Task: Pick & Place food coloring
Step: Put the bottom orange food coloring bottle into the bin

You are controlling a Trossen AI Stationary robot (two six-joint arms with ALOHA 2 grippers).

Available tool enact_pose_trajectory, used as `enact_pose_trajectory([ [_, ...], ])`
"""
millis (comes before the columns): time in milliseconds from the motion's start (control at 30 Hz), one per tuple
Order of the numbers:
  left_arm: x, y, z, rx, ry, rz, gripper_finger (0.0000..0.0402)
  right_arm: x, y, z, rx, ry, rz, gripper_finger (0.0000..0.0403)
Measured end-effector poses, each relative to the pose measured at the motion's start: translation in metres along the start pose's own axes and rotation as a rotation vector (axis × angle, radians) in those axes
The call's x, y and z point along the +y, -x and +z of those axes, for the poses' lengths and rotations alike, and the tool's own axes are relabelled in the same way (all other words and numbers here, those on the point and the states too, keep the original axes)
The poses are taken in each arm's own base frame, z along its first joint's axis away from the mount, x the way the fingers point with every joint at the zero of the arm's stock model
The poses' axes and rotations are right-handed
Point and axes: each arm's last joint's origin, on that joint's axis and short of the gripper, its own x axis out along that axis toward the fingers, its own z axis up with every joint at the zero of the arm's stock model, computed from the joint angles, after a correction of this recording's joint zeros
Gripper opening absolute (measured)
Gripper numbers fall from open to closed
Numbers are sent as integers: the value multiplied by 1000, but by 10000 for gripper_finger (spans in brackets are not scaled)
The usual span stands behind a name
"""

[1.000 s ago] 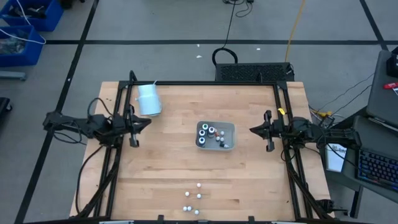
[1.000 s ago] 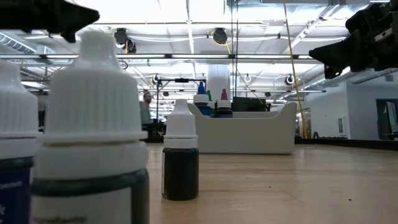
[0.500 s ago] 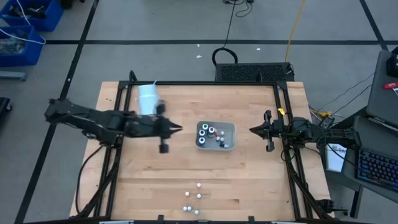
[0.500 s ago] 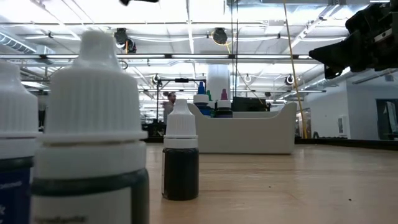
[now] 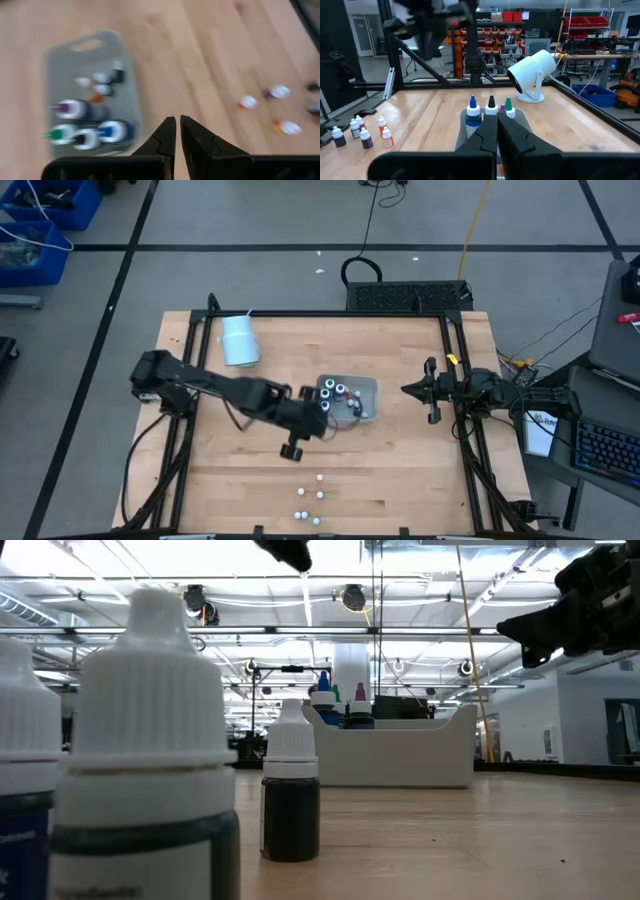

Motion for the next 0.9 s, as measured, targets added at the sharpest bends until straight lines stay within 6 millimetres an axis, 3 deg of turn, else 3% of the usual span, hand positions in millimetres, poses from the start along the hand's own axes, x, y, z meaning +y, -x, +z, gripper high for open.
enact_pose_trajectory([
  [267,-56,-43,-8,169,-156,-95,35,0,0,-1,10,8,-1,0],
  [533,-100,-76,-18,248,-259,-238,35,0,0,-1,9,11,-2,0],
  [733,-126,-76,-9,114,-319,-269,40,0,0,-1,10,8,-3,0],
  [900,-138,-72,-2,21,-299,-296,85,0,0,-1,11,8,-3,0],
])
